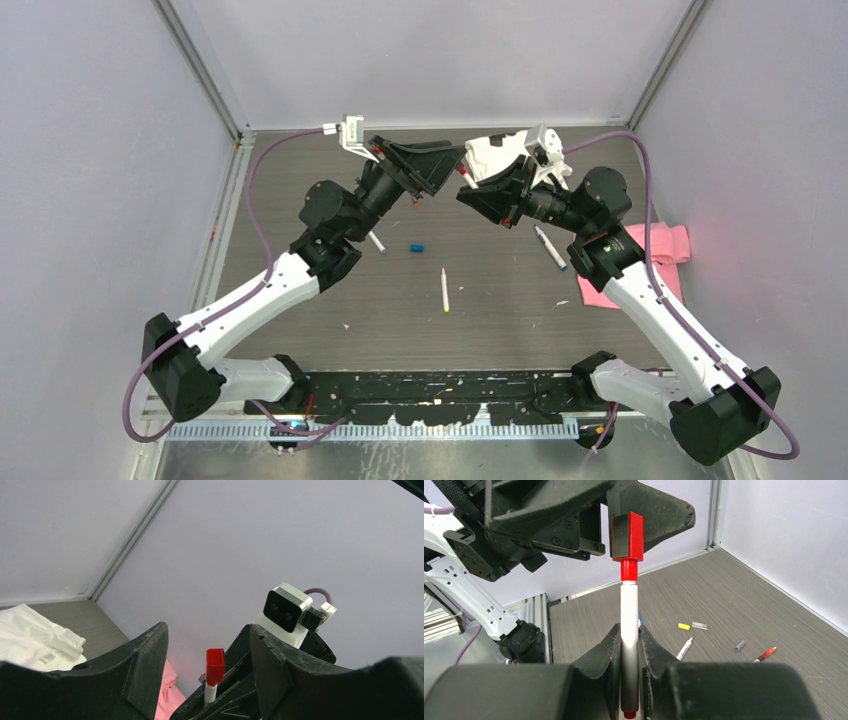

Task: Insert the pens into the pen caps
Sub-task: Press the pen cap onto the pen.

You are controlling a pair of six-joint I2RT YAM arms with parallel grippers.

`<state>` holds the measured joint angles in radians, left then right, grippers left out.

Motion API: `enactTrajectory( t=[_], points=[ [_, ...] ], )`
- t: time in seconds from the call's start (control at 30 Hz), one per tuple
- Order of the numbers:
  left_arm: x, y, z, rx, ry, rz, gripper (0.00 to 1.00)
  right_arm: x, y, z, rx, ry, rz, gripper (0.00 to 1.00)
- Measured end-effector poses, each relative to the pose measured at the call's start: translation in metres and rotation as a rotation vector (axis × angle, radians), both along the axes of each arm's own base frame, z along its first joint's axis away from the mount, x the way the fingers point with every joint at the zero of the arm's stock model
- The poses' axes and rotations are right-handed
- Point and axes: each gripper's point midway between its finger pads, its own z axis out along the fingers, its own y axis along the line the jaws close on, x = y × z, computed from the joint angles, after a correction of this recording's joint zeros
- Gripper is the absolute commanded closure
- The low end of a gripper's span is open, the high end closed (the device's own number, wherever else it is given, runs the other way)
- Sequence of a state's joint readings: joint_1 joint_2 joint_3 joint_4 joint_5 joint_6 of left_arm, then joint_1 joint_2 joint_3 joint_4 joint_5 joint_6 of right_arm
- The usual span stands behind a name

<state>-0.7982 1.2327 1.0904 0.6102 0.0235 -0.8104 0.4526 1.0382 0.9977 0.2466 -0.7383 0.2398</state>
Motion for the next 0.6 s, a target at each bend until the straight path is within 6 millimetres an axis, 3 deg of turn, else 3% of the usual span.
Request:
enactTrajectory(
  t=[0.3,0.5,0.6],
  points=[
    [0.006,-0.008,-0.010,0.015,0.023,-0.008,0.58,0.000,0.000,0.000,0.000,0.000,0.002,0.99],
    [0.004,-0.012,-0.008,0.009,0.026,-0.033,0.96,0.002,0.000,-0.002,-0.004,0.007,-0.002,0.99],
    [0.003,-0.013,-0.007,0.012,0.022,-0.045,0.99,0.002,0.000,-0.002,-0.003,0.005,-0.003,0.99]
  ],
)
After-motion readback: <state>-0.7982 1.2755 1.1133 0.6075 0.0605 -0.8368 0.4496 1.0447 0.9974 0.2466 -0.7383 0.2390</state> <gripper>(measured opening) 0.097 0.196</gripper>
